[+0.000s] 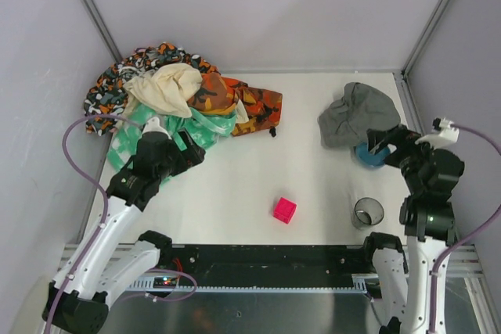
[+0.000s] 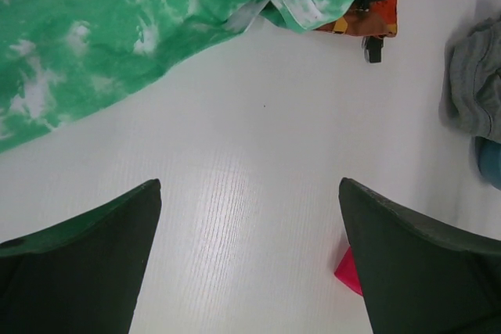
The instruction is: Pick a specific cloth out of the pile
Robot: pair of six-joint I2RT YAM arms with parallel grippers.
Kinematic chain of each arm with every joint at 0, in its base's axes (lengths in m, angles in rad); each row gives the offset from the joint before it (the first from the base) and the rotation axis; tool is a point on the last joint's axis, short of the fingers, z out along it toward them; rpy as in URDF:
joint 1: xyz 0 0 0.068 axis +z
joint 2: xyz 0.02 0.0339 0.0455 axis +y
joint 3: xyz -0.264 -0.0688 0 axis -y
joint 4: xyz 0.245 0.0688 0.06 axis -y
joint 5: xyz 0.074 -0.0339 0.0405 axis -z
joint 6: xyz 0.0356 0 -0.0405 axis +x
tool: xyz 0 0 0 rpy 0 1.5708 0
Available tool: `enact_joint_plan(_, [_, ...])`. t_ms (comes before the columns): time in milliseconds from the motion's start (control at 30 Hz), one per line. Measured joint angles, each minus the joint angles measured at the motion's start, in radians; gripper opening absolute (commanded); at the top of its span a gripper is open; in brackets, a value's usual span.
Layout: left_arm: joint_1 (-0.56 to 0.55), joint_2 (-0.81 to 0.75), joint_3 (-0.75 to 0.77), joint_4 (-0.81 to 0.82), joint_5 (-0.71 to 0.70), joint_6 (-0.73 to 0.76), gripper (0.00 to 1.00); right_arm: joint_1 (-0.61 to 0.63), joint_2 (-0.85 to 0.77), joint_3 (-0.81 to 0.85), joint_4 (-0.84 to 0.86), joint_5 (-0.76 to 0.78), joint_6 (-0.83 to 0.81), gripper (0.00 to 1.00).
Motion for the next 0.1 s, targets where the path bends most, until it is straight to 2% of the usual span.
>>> enact_joint_plan(100, [0.000, -0.008, -0.010, -0.003, 0.007, -0.006, 1.00, 0.000, -0.069, -0.056, -0.014, 0.000, 0.000, 0.99])
